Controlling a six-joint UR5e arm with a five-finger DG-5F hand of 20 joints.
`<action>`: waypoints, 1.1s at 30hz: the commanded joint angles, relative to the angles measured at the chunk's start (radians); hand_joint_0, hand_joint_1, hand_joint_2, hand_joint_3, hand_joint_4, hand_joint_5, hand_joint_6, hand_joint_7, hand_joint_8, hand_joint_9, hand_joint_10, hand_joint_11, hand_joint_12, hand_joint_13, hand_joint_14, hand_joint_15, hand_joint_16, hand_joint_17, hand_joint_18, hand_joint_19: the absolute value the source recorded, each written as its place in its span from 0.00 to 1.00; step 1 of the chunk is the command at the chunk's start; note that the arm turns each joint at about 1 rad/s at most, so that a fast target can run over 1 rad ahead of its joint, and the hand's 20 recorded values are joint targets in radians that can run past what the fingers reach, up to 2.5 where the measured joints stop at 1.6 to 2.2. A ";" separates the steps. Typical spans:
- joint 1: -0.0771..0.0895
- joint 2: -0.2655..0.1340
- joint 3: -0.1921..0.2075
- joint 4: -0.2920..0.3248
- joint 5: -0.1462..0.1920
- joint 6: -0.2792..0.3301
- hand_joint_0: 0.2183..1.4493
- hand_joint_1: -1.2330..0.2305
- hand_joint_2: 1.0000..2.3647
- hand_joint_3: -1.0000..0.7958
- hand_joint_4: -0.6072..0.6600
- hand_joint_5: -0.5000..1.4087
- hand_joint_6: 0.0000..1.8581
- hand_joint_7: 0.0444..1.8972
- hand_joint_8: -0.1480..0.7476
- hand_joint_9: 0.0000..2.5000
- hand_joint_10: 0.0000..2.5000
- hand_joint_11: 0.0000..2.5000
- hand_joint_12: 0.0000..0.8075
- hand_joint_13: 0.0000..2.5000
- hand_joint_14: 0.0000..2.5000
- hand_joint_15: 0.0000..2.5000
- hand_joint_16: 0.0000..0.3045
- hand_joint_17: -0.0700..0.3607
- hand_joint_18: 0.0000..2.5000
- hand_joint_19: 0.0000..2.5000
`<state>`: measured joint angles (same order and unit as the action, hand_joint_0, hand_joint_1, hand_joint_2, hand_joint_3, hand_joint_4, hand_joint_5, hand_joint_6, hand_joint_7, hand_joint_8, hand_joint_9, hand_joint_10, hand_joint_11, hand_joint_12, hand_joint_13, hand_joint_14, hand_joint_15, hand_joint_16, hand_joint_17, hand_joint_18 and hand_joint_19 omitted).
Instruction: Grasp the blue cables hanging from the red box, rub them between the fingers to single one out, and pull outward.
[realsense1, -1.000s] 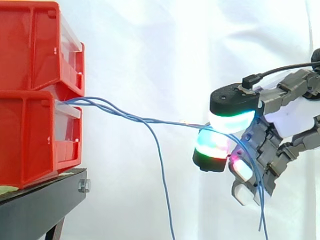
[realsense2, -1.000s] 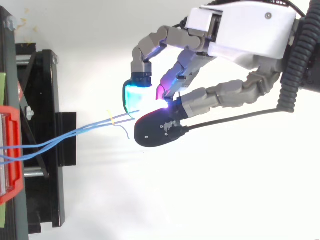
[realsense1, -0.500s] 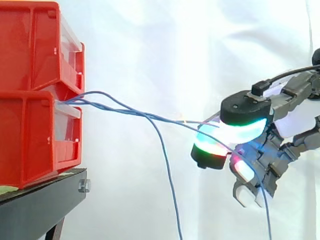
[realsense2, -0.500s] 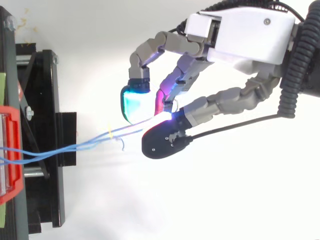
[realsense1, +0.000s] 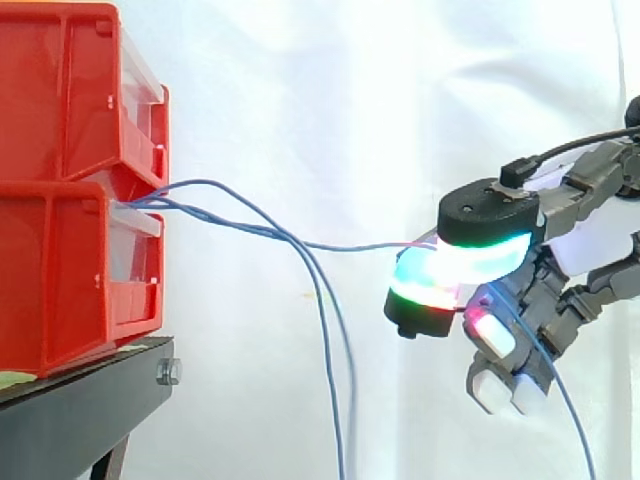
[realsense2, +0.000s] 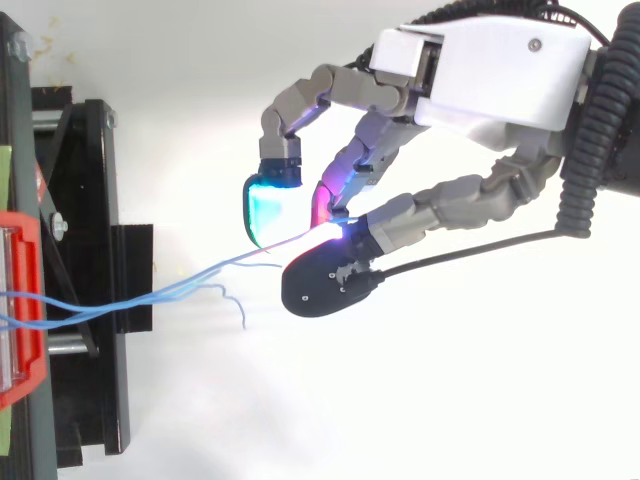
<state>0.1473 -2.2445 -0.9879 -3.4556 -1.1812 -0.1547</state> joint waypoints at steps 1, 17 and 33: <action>0.000 -0.001 0.000 0.000 0.000 0.012 0.31 0.44 0.00 0.28 0.52 0.20 0.49 0.53 0.47 0.44 0.01 0.25 0.43 0.36 0.01 0.21 0.13 0.37 0.30 0.19; 0.002 0.000 0.000 -0.014 0.002 0.035 0.26 0.47 0.00 0.28 0.54 0.20 0.47 0.53 0.48 0.44 0.01 0.24 0.45 0.36 0.01 0.21 0.14 0.39 0.31 0.19; 0.003 -0.001 -0.002 -0.033 0.002 0.057 0.21 0.38 0.00 0.28 0.57 0.20 0.45 0.49 0.48 0.43 0.01 0.23 0.47 0.36 0.01 0.20 0.16 0.41 0.31 0.19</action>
<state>0.1501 -2.2448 -0.9880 -3.4873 -1.1796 -0.0994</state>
